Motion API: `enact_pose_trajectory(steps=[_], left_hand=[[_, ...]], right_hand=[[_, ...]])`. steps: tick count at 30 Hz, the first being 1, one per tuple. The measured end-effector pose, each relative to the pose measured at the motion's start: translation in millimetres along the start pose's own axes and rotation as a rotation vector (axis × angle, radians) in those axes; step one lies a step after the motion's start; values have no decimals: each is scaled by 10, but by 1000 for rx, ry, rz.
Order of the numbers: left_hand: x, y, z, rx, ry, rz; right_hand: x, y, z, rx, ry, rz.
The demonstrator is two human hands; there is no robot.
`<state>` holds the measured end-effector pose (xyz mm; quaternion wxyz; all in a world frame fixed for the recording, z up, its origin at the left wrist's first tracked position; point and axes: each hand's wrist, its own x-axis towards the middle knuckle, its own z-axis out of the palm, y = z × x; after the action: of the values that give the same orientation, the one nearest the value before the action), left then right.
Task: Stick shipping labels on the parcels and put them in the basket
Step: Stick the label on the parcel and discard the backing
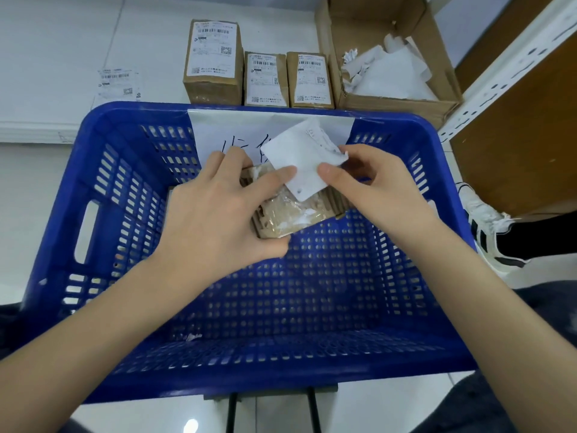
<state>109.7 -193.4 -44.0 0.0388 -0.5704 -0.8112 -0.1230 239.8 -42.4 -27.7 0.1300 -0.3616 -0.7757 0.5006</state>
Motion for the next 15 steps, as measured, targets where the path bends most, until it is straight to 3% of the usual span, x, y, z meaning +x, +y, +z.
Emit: enact_pose_trajectory(steps=[6, 9, 15], left_hand=[[26, -66, 6, -9, 9, 17], [27, -59, 9, -21, -1, 39], [24, -55, 12, 27, -20, 95]], right_hand=[[-11, -40, -18, 149, 18, 33], [0, -26, -11, 98, 147, -39], [-9, 24, -35, -11, 253, -106]])
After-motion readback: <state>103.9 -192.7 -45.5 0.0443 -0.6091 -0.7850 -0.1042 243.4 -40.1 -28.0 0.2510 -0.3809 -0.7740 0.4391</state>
